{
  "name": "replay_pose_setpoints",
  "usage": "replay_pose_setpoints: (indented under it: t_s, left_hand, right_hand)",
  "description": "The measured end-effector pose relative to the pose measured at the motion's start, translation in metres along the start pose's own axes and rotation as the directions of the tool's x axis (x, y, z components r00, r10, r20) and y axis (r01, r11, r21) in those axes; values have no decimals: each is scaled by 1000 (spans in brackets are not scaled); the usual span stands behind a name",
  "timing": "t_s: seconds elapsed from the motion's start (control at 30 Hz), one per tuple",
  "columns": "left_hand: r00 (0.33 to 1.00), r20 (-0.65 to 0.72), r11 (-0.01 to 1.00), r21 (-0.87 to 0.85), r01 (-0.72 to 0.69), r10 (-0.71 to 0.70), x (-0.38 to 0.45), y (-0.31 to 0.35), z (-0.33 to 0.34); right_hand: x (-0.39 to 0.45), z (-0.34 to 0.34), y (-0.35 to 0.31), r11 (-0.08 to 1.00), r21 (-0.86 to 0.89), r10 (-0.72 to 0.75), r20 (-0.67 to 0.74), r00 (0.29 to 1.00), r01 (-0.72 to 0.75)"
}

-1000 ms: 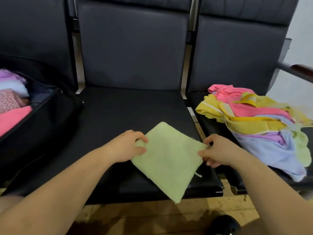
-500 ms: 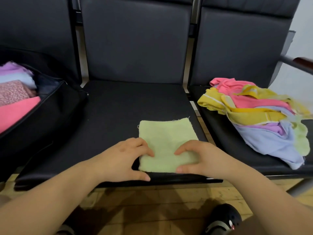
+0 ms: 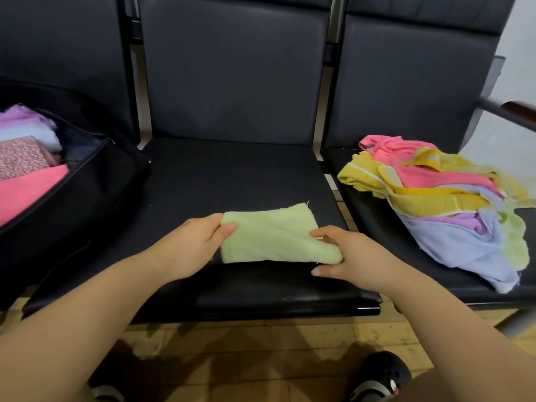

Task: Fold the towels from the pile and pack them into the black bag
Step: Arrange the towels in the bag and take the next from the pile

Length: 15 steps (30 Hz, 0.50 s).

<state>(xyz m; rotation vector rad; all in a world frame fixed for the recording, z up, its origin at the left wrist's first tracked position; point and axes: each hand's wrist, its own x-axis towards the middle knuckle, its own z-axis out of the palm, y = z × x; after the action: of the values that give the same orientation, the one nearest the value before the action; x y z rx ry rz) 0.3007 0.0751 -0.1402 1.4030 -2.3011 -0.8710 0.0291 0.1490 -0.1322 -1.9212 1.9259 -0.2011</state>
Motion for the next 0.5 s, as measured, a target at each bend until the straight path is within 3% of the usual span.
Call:
replay_pose_setpoints:
  t_s: [0.3,0.4,0.5]
  left_hand:
    - [975,-96,974,-123,189,-201,32,-7,-3]
    - [965,-63,967,13,255,-254,41,-13,4]
    - [936,-88,929,127,349,-340,51,-14,9]
  right_hand:
    - [38,-10,-6,953,298,95,-98,991,-62]
    - [52,-3,-7,921,341,231,-80,970,-191]
    - [59,-4,-10,807,490,364,28,931,-330]
